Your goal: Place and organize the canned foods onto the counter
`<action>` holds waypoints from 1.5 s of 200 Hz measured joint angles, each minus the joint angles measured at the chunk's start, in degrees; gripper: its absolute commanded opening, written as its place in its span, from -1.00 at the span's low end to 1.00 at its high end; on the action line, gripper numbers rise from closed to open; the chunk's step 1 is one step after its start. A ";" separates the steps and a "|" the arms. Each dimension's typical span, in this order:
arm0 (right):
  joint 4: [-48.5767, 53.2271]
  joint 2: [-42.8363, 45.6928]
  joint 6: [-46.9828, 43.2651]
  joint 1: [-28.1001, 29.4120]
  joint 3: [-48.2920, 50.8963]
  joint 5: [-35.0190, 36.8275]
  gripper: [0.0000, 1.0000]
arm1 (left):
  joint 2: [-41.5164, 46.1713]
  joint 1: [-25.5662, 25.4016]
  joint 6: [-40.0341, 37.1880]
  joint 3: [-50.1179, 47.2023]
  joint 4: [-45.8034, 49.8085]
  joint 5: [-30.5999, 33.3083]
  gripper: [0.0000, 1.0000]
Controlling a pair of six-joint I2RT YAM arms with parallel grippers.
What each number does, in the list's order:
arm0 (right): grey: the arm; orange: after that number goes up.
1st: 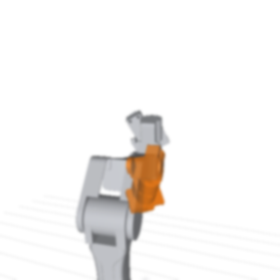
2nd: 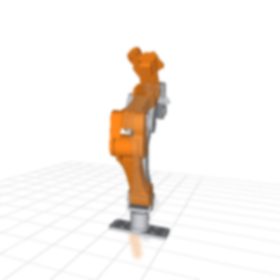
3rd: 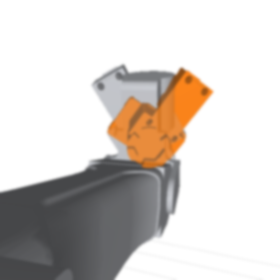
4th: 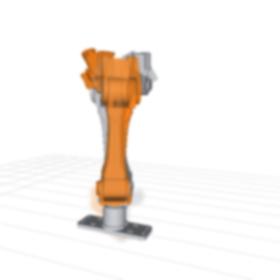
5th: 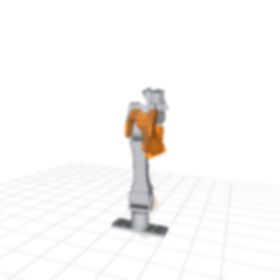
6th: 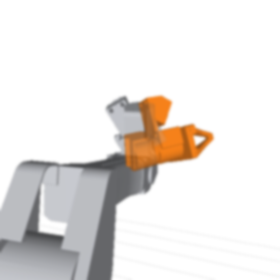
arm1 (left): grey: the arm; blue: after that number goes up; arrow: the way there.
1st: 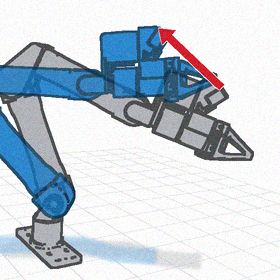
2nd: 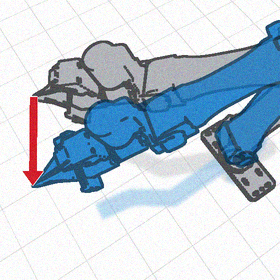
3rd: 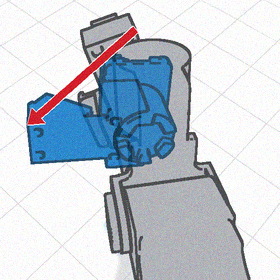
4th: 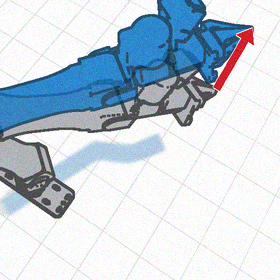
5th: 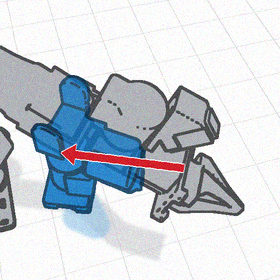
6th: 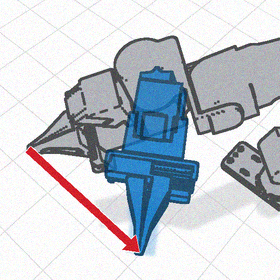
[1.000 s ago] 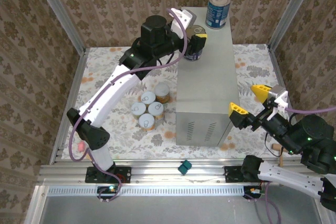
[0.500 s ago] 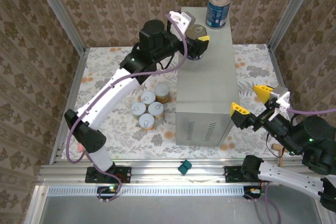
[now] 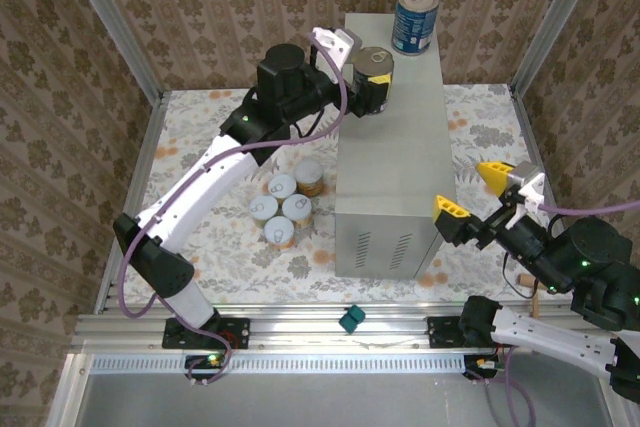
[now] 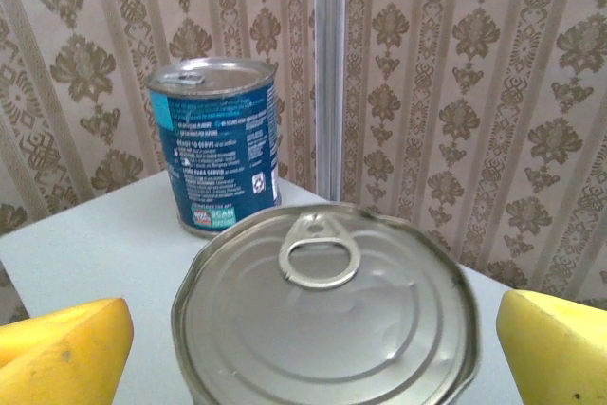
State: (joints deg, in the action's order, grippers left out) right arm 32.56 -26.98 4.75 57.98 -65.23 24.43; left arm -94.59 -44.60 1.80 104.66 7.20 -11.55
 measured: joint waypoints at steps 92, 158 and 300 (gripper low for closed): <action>-0.02 -0.90 -0.07 0.00 0.00 -0.81 1.00 | -1.44 2.36 3.06 -0.52 -2.67 -3.93 0.47; -0.11 -1.70 -0.07 0.00 0.11 -0.79 1.00 | -10.97 5.77 3.10 7.67 -7.61 -3.87 0.48; 0.04 -1.64 0.46 0.00 0.22 -0.59 1.00 | -27.15 9.20 2.89 24.63 -13.44 -4.07 0.50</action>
State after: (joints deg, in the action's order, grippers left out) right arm 32.60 -28.62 5.21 57.98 -65.01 23.83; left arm -121.73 -35.40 4.69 129.29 -6.24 -15.62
